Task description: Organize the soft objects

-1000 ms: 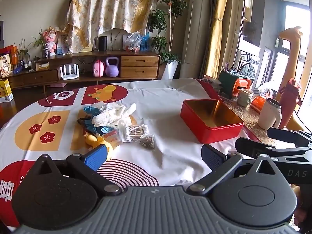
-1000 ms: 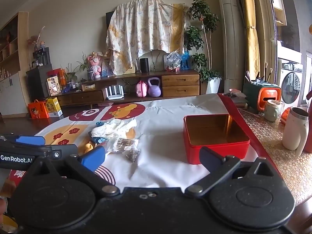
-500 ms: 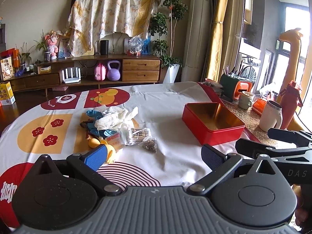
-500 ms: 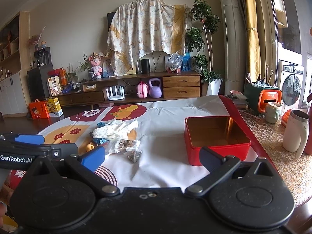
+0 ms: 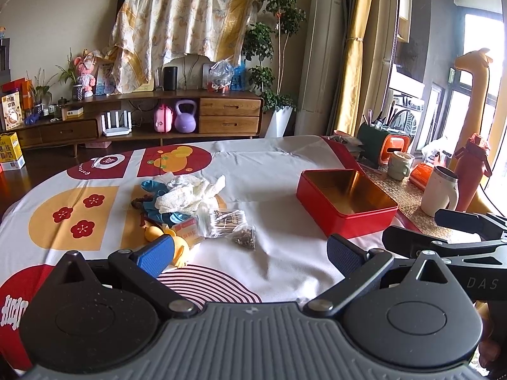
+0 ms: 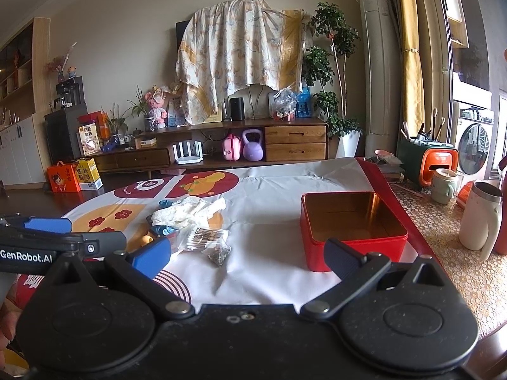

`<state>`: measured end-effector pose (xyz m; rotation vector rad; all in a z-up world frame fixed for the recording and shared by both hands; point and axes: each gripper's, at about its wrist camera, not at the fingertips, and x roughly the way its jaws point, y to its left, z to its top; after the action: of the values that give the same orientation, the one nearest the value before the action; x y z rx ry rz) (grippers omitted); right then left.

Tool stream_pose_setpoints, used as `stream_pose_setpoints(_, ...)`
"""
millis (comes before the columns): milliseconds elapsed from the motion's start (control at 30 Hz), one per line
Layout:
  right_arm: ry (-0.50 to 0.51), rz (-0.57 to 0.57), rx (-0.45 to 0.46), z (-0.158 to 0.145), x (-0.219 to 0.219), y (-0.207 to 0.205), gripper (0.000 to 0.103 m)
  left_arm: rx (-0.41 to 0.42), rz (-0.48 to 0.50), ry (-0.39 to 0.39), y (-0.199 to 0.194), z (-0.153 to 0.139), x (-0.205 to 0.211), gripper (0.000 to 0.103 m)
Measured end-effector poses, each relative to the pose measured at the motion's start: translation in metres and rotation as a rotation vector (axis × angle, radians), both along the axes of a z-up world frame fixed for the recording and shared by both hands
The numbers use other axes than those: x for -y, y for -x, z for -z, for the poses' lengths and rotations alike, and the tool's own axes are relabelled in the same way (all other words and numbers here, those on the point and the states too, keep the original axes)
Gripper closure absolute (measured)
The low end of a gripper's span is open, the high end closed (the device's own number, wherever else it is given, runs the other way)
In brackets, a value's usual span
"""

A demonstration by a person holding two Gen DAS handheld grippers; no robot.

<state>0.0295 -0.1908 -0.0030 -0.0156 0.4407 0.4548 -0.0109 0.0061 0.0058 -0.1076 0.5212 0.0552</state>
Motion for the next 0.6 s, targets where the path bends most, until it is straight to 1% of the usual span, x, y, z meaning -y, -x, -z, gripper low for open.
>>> stream_pose_setpoints(600, 0.0, 0.0, 0.005, -0.0016, -0.0009, 0.0023, 0.0, 0.004, -0.001, 0.0, 0.001, -0.0036, -0.0007, 0.0)
